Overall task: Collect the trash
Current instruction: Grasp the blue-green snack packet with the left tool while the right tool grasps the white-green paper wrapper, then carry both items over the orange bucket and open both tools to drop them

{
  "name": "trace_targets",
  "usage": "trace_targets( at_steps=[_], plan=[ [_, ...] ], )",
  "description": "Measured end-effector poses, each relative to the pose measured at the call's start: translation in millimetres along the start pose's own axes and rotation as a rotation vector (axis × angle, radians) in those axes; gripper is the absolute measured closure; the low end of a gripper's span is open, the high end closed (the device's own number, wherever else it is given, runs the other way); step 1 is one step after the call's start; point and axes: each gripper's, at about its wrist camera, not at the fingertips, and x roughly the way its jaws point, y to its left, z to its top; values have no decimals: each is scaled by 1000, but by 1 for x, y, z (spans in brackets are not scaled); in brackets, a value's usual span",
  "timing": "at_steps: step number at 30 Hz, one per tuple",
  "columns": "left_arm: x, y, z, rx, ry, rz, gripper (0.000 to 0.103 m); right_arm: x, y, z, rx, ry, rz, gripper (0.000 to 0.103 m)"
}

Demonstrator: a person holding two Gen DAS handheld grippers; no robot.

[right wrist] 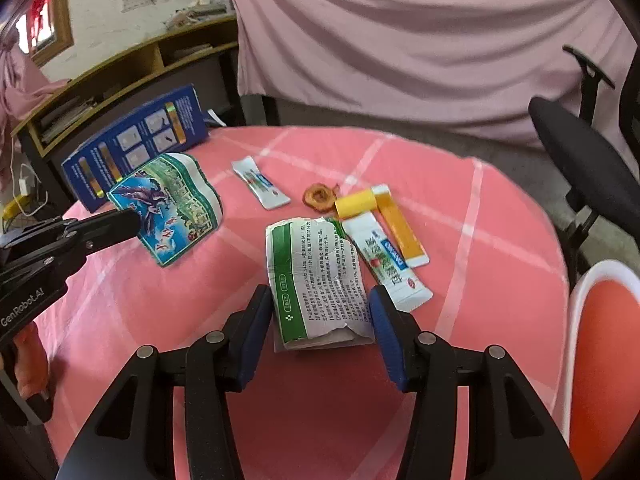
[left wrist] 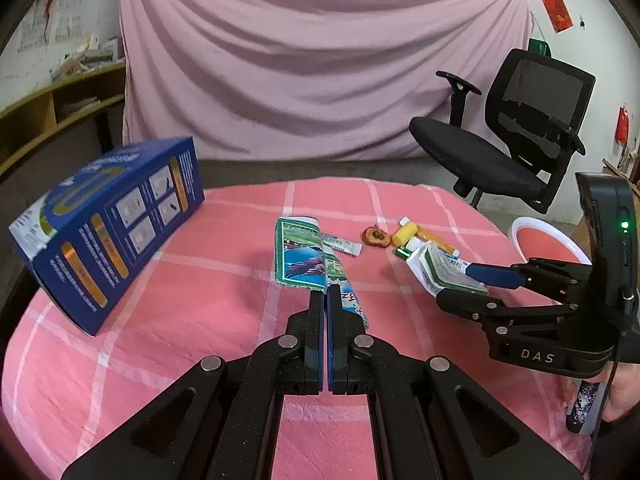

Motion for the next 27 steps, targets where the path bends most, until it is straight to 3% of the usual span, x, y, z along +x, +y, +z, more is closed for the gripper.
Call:
trace_targets(
  at_steps=[8,13,19,27],
  plan=[
    [-19,-15,-3,73,-115,53,103,-42,1,-6,5,-240,-60,55],
    [-35,-35,-2,131,-235,62,103,-71,-4,-11,30,-409,-105,55],
    [-53,-71,12,182,-385,12,103,-111,-12,-19,60,-627,-221,55],
    [-61,-124,32,288,-497,-126,103,-153,-52,-37,180,-778,-351,55]
  ],
)
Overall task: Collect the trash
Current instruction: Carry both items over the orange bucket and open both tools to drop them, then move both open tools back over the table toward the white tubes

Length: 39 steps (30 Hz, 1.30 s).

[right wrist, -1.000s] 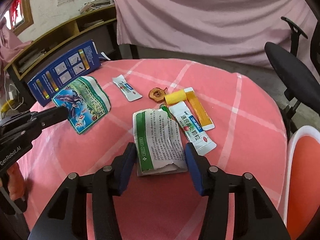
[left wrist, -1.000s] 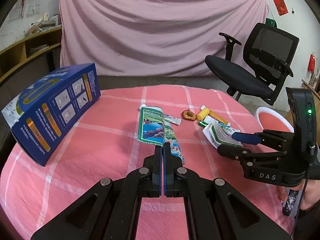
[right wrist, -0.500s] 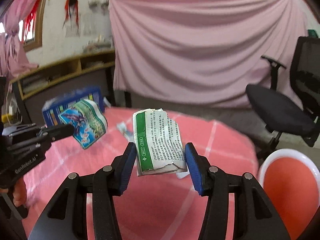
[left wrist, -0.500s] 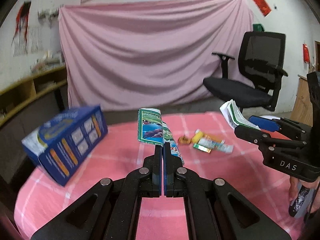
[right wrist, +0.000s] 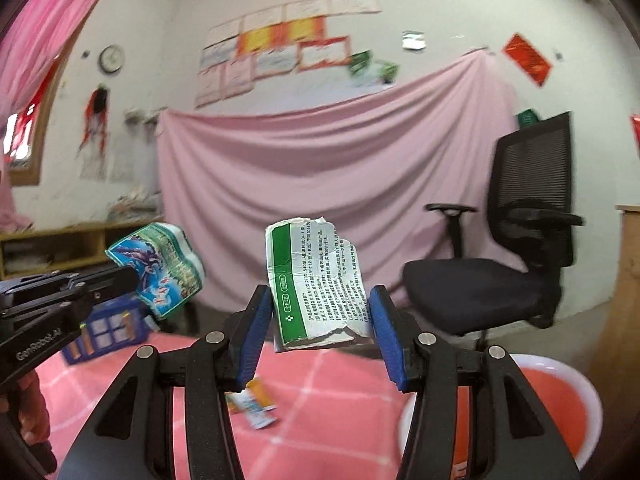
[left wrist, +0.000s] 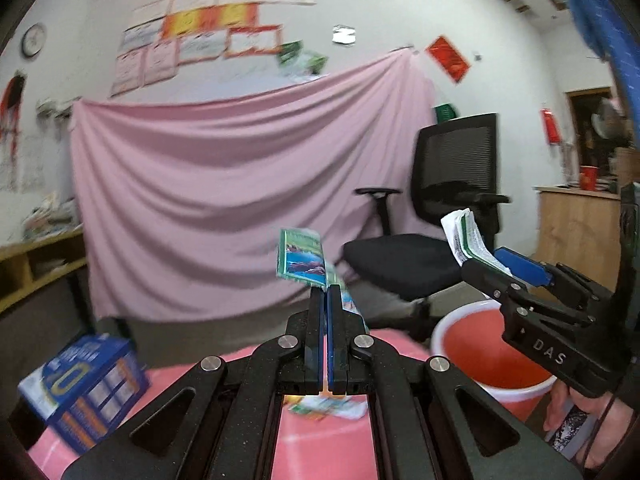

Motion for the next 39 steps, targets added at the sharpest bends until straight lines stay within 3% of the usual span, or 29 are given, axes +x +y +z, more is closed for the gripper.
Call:
trace_targets(
  at_steps=[7,17,28,33,39],
  plan=[
    [32,-56,13,64,-6,-128,103,-13,-60,0,108,10,-139,55],
    [90,-114,18,26,96,-258,103,-10,-120,-20,232,178,-276,54],
    [136,-129,4,-88,327,-375,103,-6,-161,-44,371,320,-336,54],
    [150,-124,1,-148,422,-399,103,-5,-162,-46,392,339,-335,54],
    [152,-108,1,-214,461,-384,78,-1,-160,-46,378,348,-331,49]
  ],
)
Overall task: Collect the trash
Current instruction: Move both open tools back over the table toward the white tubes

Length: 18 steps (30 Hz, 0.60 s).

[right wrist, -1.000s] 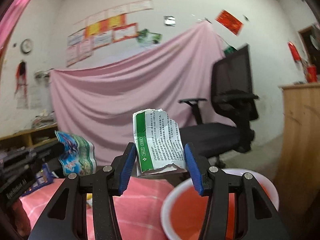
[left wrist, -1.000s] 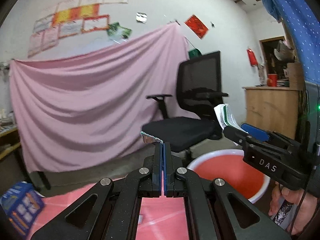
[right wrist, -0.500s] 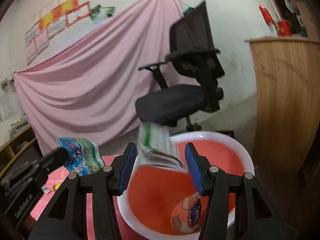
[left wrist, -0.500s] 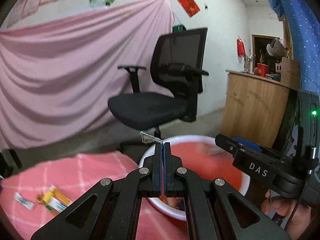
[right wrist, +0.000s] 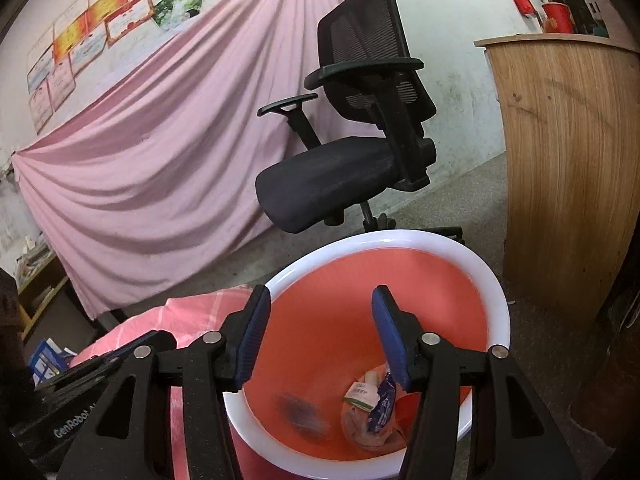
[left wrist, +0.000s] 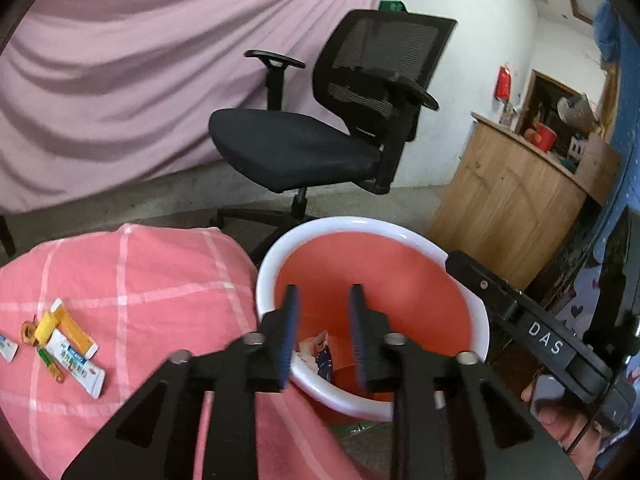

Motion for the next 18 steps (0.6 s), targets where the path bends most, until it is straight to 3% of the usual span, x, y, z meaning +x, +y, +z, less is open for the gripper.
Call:
trace_targets(
  at_steps=[4,9,12,14,18],
  plan=[
    [-13,10,1,-12,-25,32,69,-1,5,0,-15,-7,0,45],
    [-41,29,0,-41,-85,97,52,-8,17,3,-34,-51,17,28],
    [-61,42,-2,-58,-135,155,36,-12,27,6,-45,-92,35,17],
    [-74,50,-4,-68,-170,195,16,-16,35,6,-55,-126,47,12],
    [-105,66,-12,-100,-296,298,5,-24,58,6,-97,-205,99,3]
  ],
)
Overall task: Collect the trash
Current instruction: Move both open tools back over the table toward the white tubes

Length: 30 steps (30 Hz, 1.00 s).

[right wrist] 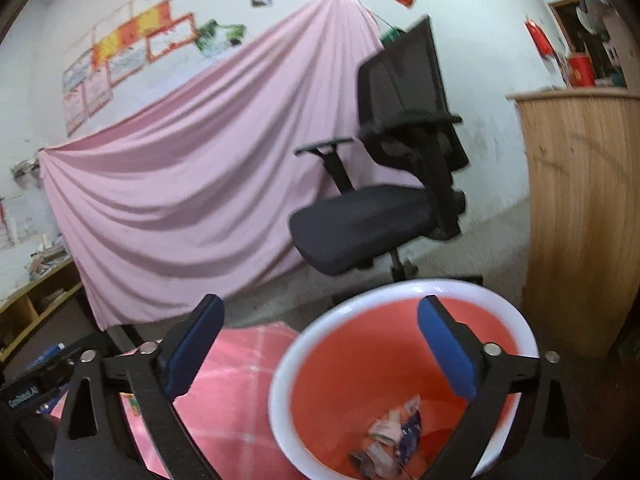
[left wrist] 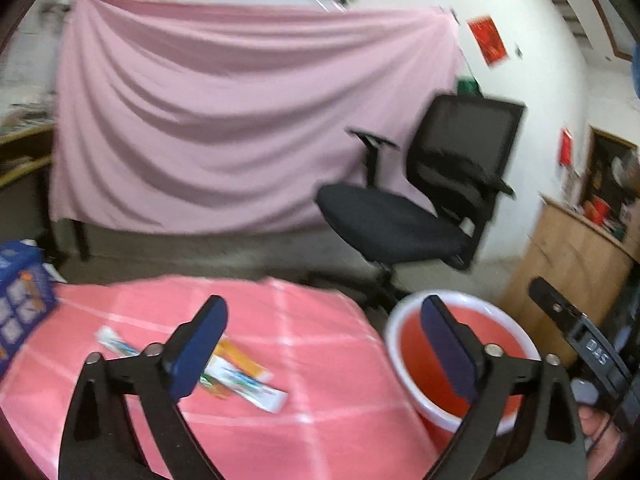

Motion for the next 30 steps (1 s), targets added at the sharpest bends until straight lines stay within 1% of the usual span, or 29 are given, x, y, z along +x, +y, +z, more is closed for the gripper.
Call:
trace_targets(
  at_steps=[2,4,10,13,16,19,23,26,30],
  plan=[
    [-15,13,1,-18,-63,45,3,-4,13,1,-36,-39,40,0],
    [-27,23,2,-18,-103,83,3,-10,27,-1,-81,-82,77,0],
    [-57,56,-4,-9,-175,172,3,-25,69,-6,-218,-190,163,0],
    [-68,70,-11,9,-205,225,3,-29,84,-9,-251,-222,197,0],
    [-81,83,-18,13,-254,279,3,-28,101,-13,-287,-241,236,0],
    [-84,96,-22,23,-273,315,3,-22,117,-18,-320,-232,266,0],
    [-81,114,-26,57,-238,337,3,-11,137,-26,-375,-191,284,0],
    [-74,127,-30,80,-178,338,3,2,151,-32,-415,-131,296,0],
    [-56,142,-36,87,-58,336,3,22,163,-42,-443,-20,297,0]
  ],
)
